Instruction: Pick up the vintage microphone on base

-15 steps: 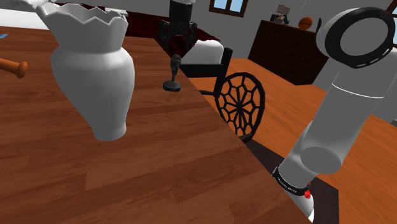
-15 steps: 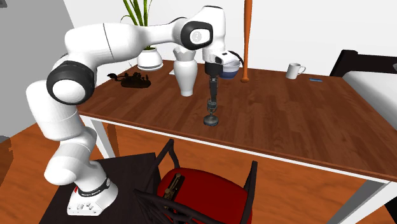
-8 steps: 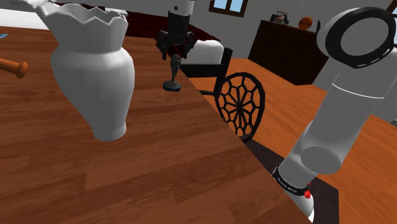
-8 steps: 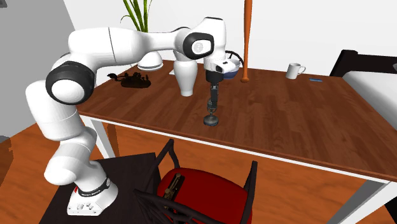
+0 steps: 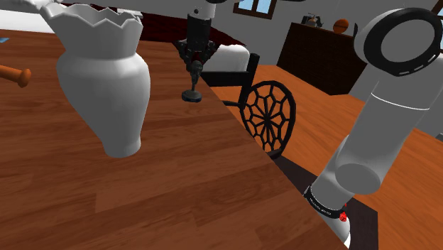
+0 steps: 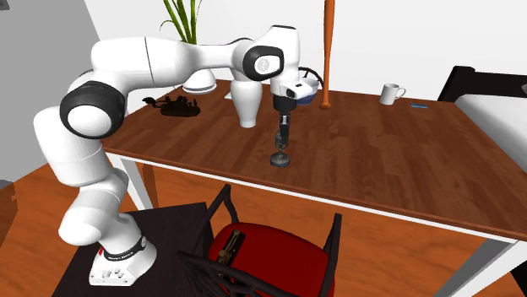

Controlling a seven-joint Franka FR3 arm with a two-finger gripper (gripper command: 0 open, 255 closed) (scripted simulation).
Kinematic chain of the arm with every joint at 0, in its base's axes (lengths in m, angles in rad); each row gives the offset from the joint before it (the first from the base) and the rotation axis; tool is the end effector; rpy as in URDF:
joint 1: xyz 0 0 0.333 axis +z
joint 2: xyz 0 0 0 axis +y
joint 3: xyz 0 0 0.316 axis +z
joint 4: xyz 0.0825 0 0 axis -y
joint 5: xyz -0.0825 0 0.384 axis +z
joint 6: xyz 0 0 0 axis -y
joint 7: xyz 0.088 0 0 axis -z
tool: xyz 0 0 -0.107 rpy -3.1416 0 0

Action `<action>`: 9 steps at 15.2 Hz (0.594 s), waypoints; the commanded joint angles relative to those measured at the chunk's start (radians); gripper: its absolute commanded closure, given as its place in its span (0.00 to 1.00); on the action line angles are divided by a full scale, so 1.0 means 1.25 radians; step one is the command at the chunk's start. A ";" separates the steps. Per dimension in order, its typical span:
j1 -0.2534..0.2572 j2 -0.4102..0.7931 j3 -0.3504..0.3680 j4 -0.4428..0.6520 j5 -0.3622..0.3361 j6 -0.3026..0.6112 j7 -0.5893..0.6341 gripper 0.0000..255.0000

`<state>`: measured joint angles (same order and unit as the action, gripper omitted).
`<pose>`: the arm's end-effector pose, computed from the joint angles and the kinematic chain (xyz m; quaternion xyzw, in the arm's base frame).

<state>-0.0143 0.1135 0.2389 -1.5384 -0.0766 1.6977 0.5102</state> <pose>0.5875 0.1188 0.5878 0.9896 -0.1394 0.0318 0.0143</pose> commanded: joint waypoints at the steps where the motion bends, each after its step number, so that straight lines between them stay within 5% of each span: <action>1: 0.000 0.001 0.000 -0.001 0.000 0.000 0.000 1.00; 9: 0.003 0.015 0.001 0.073 -0.004 -0.060 0.000 1.00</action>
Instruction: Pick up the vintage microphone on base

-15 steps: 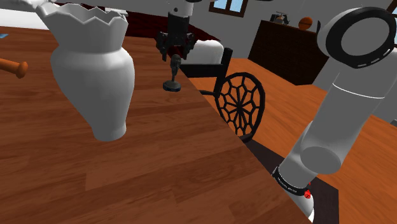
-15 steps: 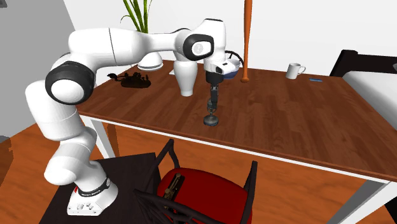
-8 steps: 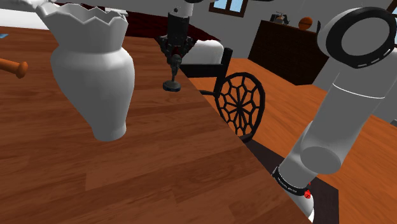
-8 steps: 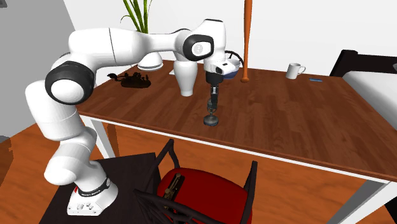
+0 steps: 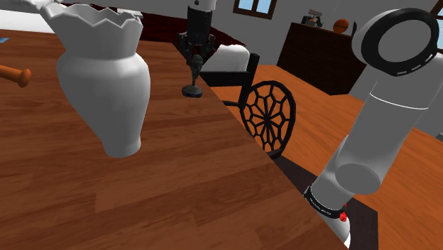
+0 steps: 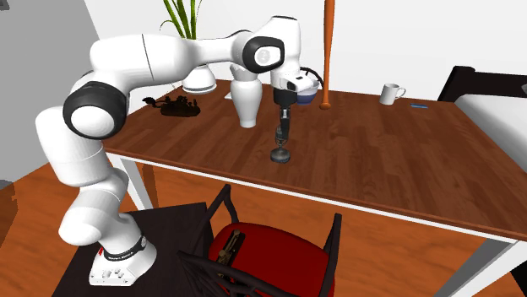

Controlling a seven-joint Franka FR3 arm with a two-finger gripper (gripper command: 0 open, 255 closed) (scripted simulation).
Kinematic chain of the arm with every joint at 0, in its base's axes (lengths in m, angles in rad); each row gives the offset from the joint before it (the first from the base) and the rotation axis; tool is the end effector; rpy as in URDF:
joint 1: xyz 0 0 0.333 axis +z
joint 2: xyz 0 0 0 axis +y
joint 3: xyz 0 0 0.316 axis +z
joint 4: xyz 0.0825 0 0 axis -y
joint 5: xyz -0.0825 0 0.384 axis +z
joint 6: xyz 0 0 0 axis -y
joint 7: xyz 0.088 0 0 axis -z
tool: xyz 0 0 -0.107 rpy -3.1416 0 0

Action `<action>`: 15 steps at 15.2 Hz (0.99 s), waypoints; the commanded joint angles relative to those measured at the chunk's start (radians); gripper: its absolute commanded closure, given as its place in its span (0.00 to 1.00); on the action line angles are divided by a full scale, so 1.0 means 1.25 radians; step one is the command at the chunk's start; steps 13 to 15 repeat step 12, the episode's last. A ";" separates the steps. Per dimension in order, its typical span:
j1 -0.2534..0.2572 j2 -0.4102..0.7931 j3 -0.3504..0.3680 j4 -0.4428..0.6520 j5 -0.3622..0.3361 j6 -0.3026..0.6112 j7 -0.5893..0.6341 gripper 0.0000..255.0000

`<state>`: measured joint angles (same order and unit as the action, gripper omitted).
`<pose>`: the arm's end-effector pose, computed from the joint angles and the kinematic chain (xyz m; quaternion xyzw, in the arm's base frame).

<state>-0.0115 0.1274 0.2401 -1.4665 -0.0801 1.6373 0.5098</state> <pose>0.5877 0.1187 0.6086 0.9896 -0.1396 0.0309 0.0148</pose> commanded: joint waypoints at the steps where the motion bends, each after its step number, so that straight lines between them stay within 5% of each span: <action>1: 0.001 0.007 0.000 0.031 -0.002 -0.024 0.000 1.00; 10: 0.012 0.052 0.004 0.192 -0.014 -0.142 0.000 1.00; 15: 0.012 0.053 0.004 0.195 -0.014 -0.144 0.000 1.00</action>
